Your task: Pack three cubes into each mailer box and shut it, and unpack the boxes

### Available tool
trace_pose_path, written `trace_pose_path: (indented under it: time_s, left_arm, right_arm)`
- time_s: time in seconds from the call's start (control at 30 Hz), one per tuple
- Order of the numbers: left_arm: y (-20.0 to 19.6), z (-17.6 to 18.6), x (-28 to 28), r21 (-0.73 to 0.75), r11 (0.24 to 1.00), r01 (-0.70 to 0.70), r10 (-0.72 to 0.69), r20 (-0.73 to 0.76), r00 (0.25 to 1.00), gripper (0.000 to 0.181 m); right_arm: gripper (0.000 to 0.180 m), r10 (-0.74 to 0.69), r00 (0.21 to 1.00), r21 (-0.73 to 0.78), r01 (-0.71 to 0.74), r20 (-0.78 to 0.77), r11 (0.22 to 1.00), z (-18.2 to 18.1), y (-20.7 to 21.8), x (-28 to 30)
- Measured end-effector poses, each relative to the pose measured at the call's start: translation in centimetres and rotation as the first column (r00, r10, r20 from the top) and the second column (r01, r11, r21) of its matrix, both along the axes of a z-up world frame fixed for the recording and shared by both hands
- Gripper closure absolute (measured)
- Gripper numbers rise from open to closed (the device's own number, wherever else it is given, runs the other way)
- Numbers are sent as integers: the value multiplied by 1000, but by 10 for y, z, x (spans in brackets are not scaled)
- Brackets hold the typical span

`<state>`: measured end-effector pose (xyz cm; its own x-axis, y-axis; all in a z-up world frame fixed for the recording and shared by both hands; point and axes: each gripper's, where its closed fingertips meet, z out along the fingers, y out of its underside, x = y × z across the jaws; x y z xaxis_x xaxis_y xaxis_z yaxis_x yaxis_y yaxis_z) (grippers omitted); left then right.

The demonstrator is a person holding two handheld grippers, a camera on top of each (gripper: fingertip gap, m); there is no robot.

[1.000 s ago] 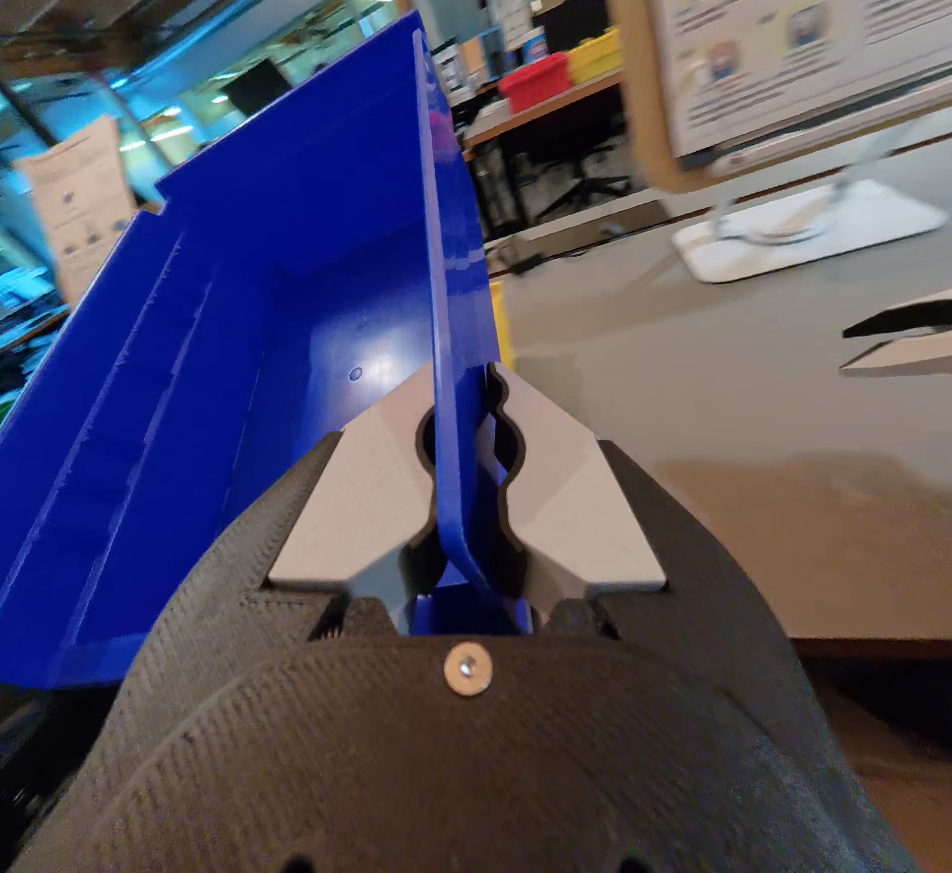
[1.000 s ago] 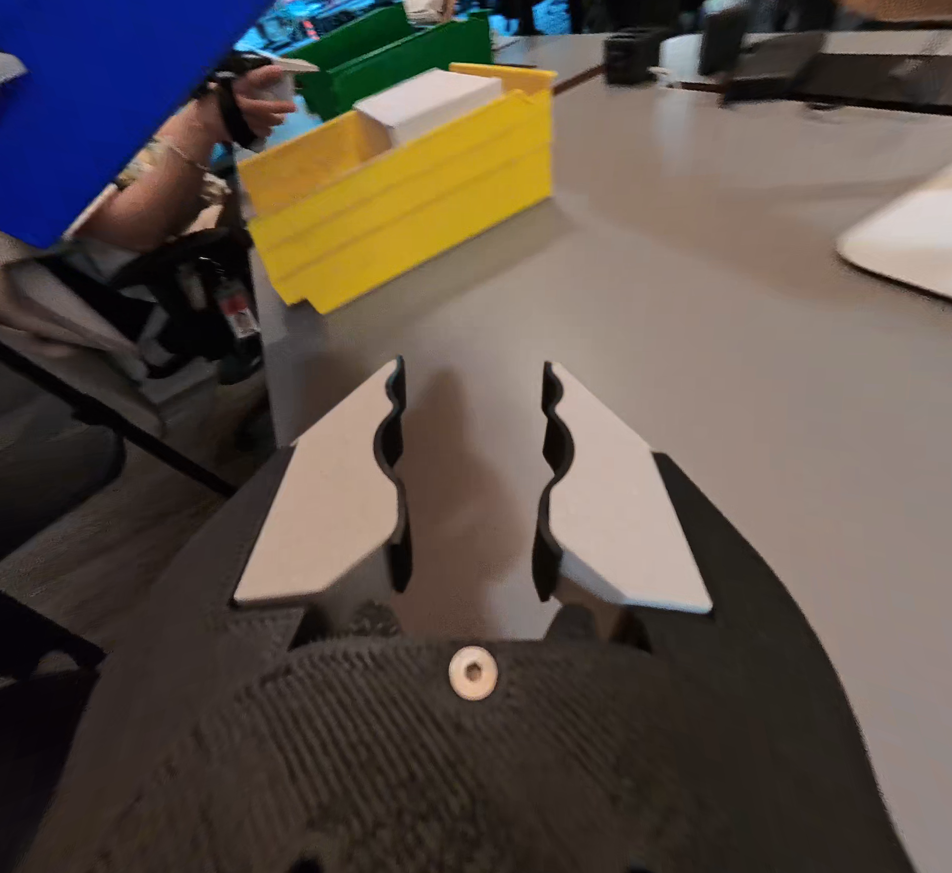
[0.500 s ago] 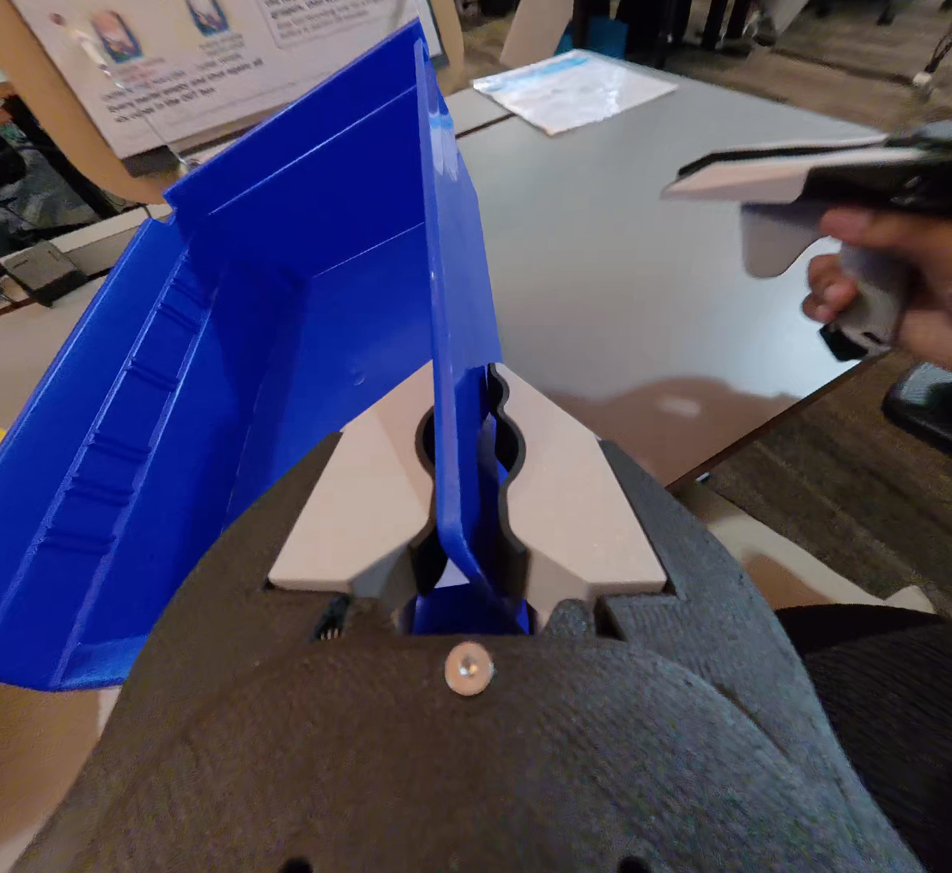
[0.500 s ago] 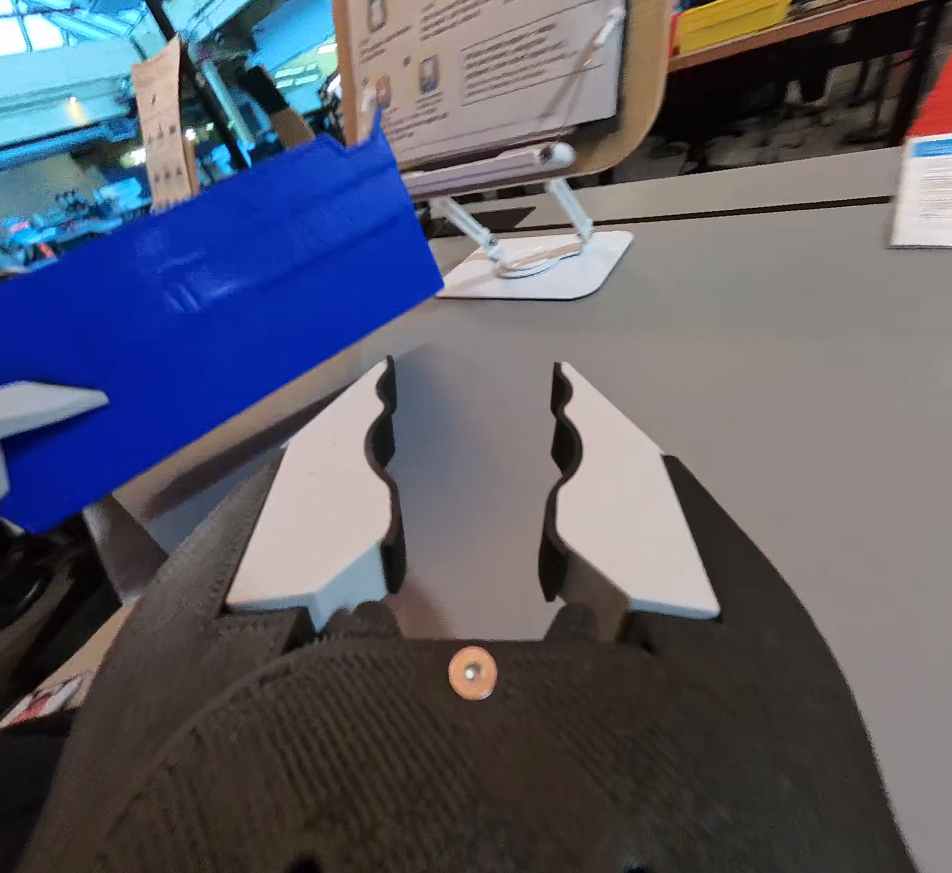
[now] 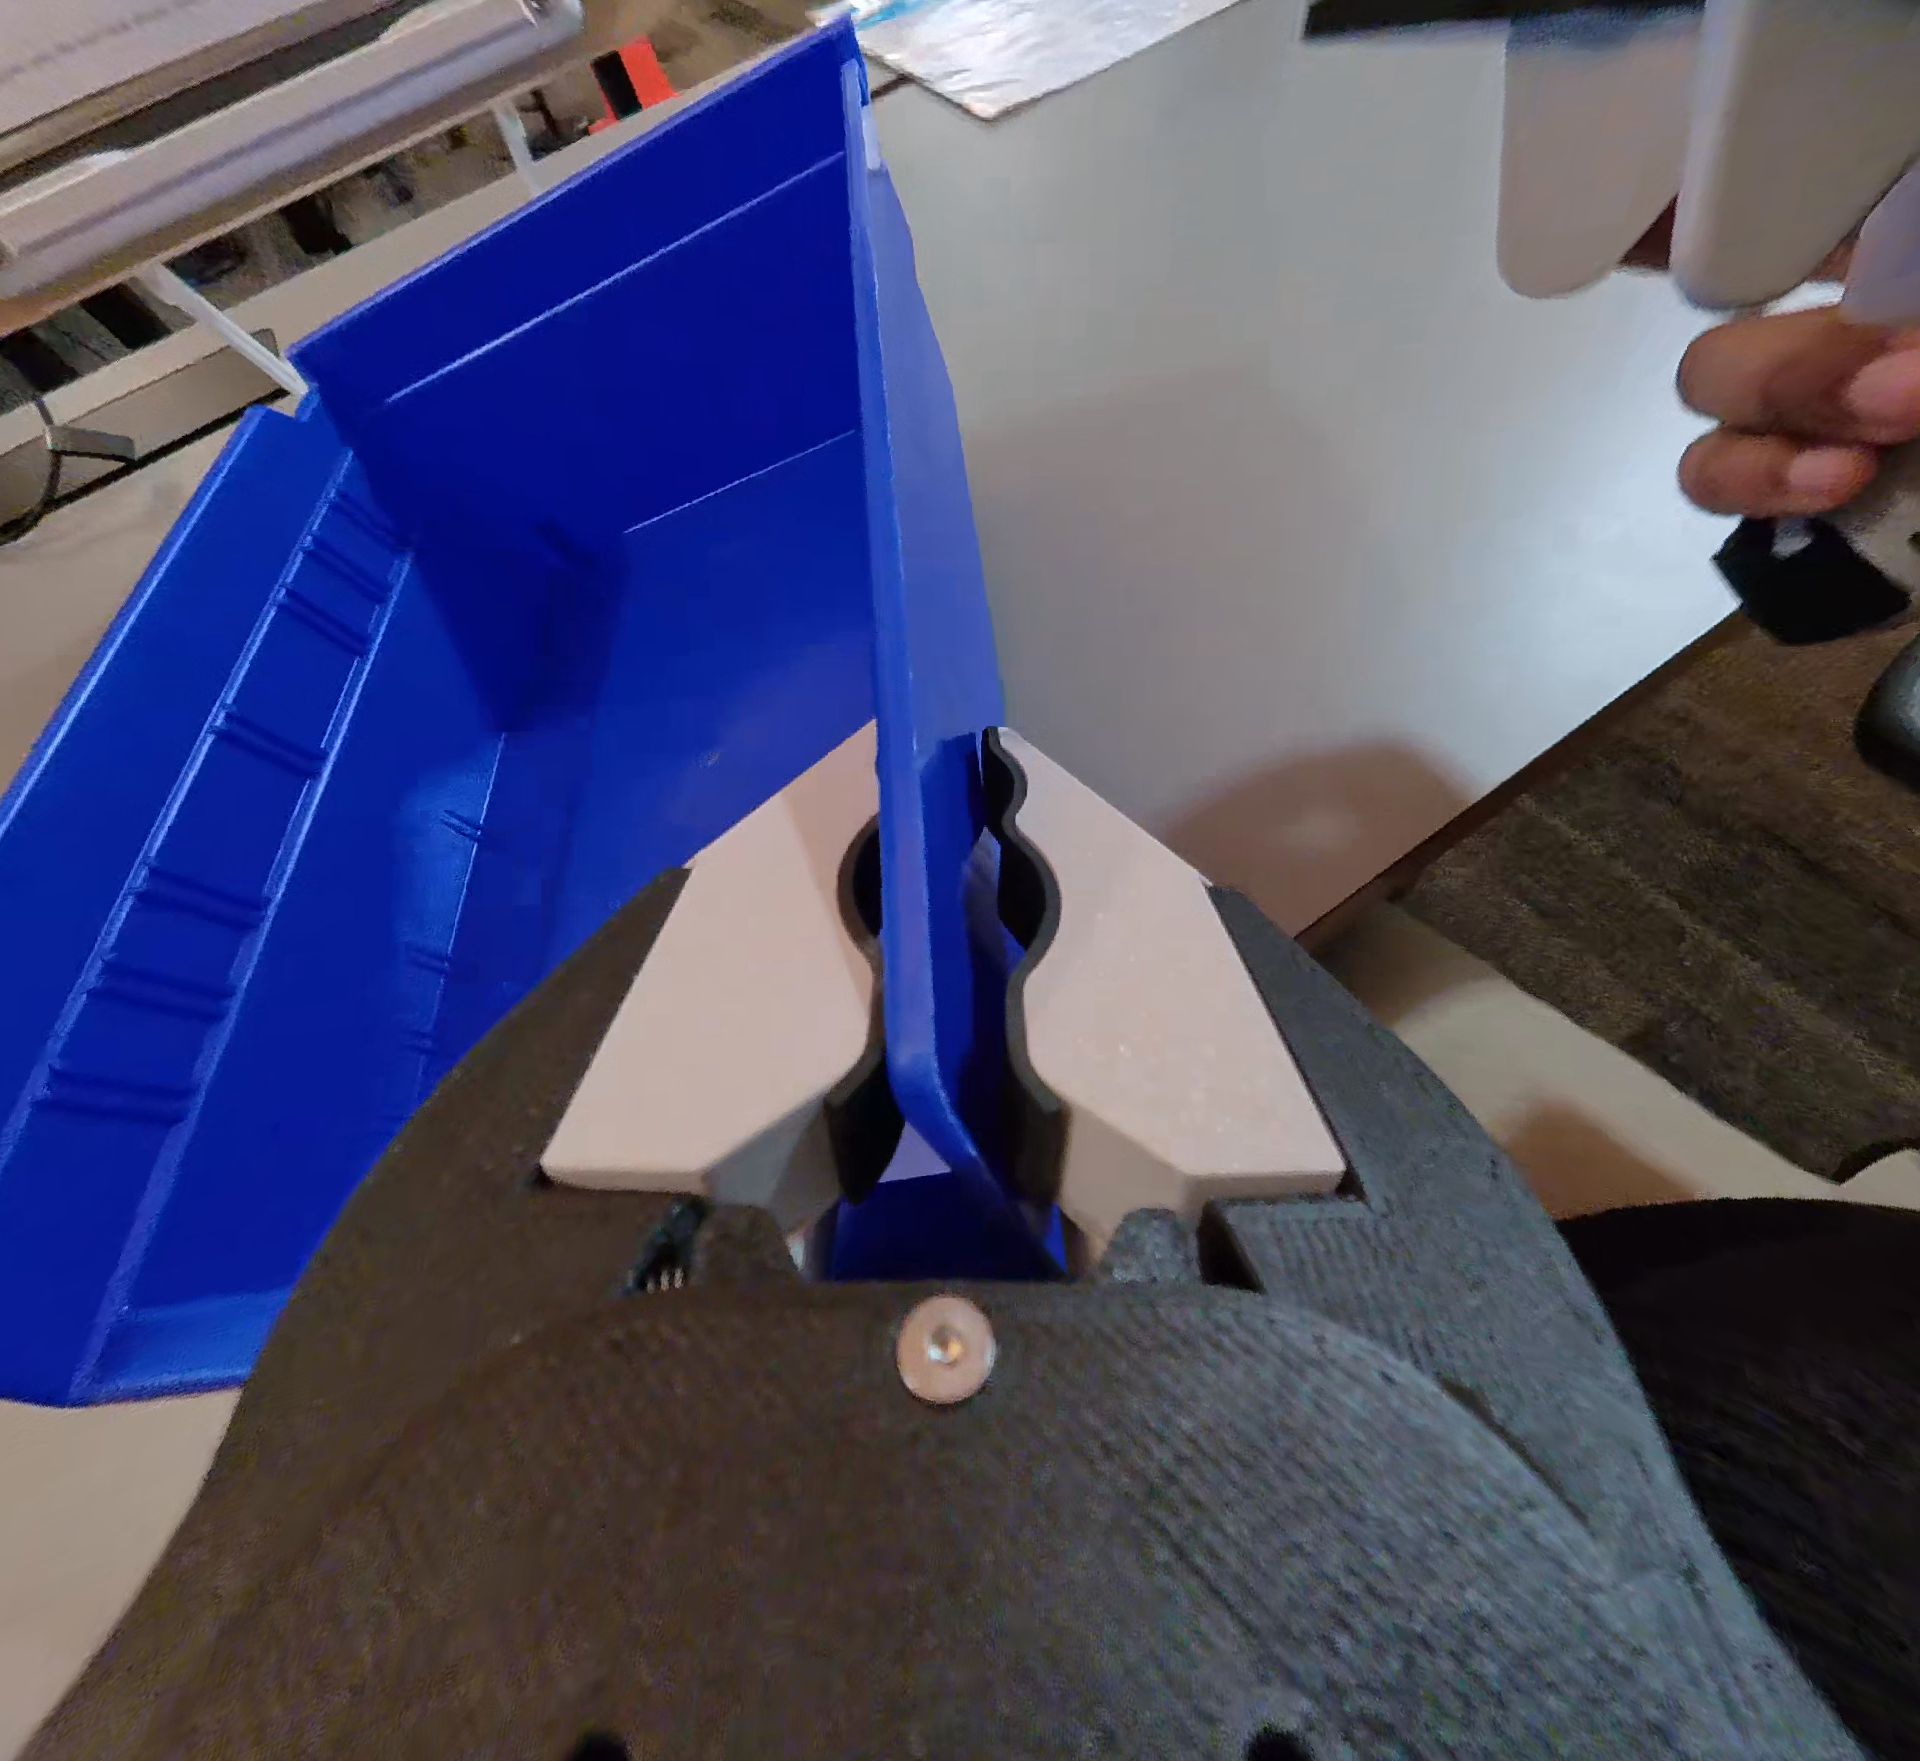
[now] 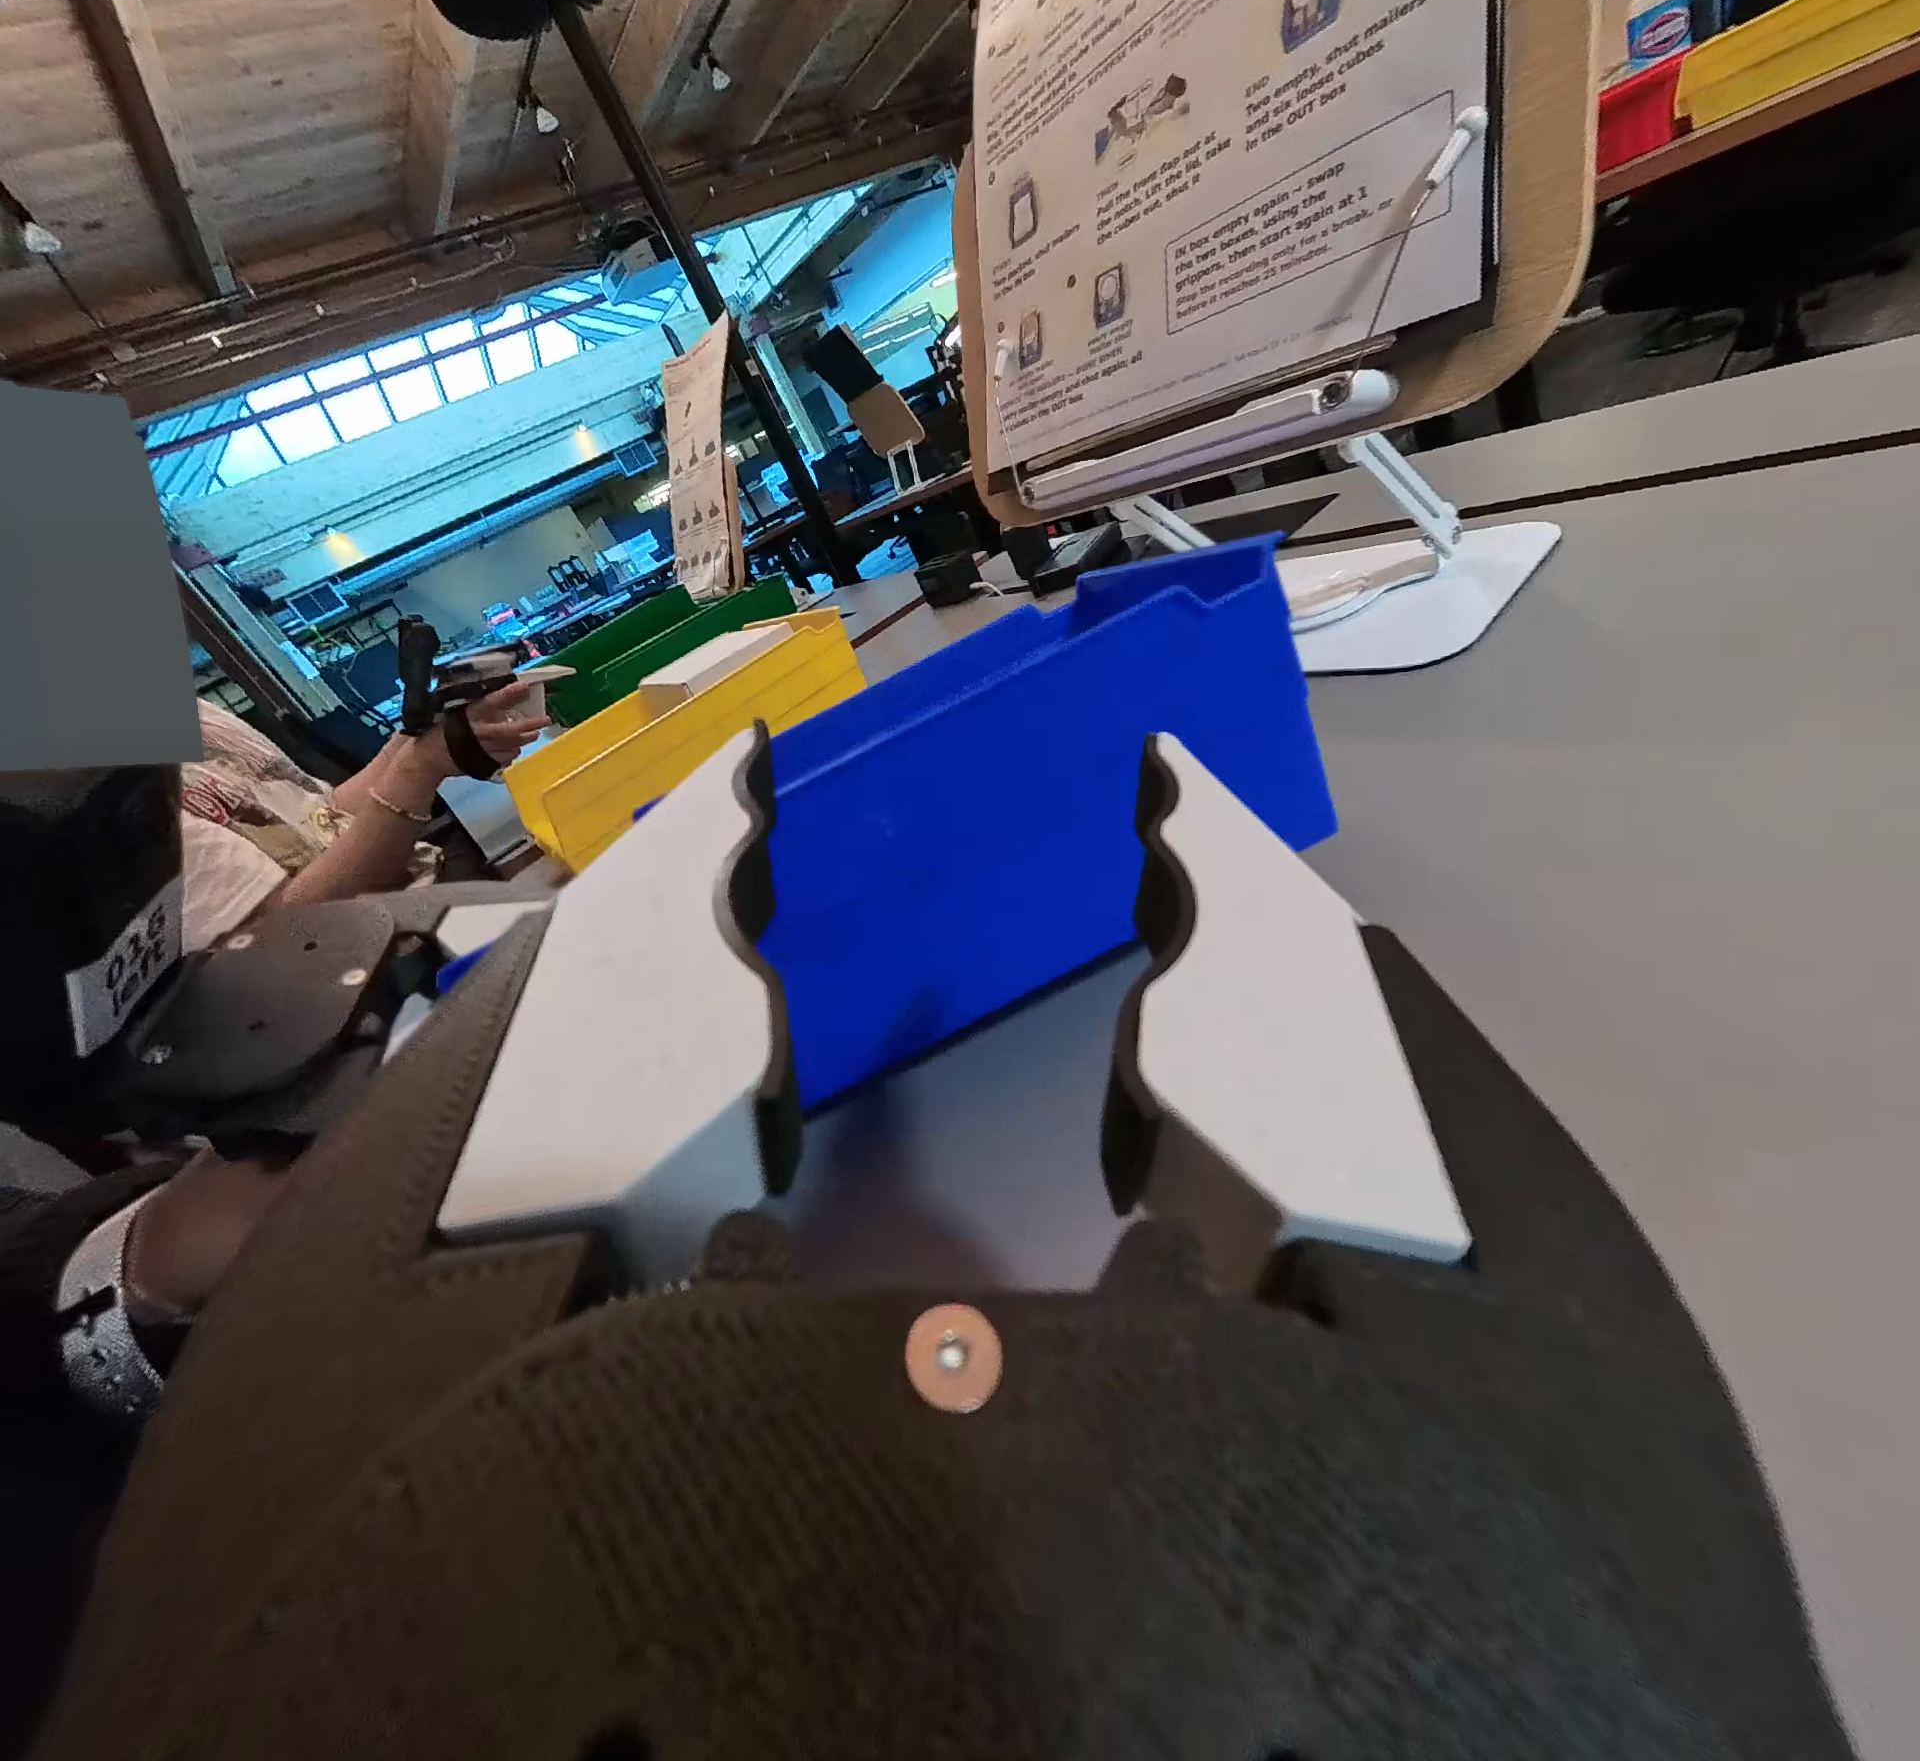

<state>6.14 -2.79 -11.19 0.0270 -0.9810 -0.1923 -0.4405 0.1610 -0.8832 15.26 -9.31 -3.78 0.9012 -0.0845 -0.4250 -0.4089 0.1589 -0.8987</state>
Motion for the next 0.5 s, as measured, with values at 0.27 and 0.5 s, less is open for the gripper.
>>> trace_pose_path:
  time_s: [0.27, 0.5]
  left_arm:
    - [-8, -25, -2, 50, 998, 26, -25, -16, 1000, 175]
    - [-29, -18, -8, -140, 977, 161, -156, 43, 987, 149]
  right_arm:
    - [96, 138, 990, -162, -141, -33, 977, -33, 26, -32]
    - [96, 152, 988, -246, -157, -39, 956, -53, 32, -44]
